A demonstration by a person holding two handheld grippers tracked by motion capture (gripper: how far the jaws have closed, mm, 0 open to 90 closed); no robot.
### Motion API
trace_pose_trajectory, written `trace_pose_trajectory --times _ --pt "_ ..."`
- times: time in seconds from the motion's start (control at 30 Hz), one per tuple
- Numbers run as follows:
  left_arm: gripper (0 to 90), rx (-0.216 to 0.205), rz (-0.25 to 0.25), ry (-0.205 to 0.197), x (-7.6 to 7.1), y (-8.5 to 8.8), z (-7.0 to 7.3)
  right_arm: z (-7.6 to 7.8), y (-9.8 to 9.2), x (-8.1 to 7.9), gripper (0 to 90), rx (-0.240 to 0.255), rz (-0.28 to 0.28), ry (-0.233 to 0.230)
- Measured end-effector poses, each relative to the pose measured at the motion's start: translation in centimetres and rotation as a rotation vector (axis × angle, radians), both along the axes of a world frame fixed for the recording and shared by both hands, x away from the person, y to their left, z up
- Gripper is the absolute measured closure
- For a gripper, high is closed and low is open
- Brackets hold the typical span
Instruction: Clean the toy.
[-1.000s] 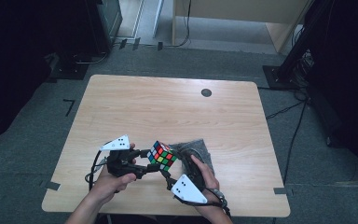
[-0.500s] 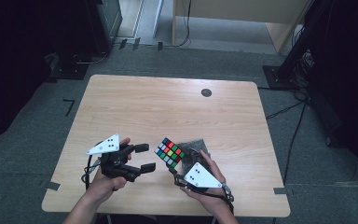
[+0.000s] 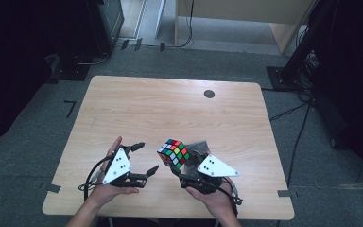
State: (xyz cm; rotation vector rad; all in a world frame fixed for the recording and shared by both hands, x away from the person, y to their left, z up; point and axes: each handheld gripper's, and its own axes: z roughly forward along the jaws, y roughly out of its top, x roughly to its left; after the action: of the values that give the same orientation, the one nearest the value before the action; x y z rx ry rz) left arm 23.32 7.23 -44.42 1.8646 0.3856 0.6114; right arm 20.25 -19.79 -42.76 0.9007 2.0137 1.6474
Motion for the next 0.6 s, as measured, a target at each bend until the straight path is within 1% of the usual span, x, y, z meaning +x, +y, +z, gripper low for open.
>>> trace_pose_trajectory --times 0.03,0.13,0.2,0.27,0.3,0.4,0.47,0.53,0.6 --pt "13.9 0.022 0.01 -0.026 -0.2 -0.3 -0.2 0.1 0.1 0.0 34.9 0.013 -0.001 0.015" --pt "13.9 0.063 0.023 -0.077 -0.6 -0.9 -0.5 0.3 0.5 -0.2 34.9 0.025 -0.009 0.052" --pt "13.9 0.073 0.026 -0.103 -0.9 -1.3 -0.5 0.4 0.8 -0.3 34.8 0.022 -0.016 0.073" --pt "13.8 0.099 0.026 -0.134 -1.2 -1.6 -0.6 0.5 1.2 -0.4 34.8 0.025 -0.016 0.099" --pt "13.8 0.11 0.023 -0.143 -1.3 -1.7 -0.7 0.5 1.4 -0.4 34.9 0.024 -0.013 0.107" --pt "13.9 0.133 0.021 -0.177 -1.6 -2.1 -0.9 0.5 2.1 -0.6 34.8 0.002 -0.013 0.124" --pt "14.2 0.138 0.024 -0.198 -1.8 -2.3 -0.9 0.4 2.4 -0.6 34.8 -0.003 -0.013 0.147" --pt "15.9 0.145 0.022 -0.218 -2.0 -2.4 -1.0 0.2 2.6 -0.5 34.8 -0.005 -0.007 0.176" --pt "20.4 0.159 0.014 -0.237 -2.2 -2.5 -1.1 0.1 2.7 -0.4 34.8 -0.003 0.0 0.2"
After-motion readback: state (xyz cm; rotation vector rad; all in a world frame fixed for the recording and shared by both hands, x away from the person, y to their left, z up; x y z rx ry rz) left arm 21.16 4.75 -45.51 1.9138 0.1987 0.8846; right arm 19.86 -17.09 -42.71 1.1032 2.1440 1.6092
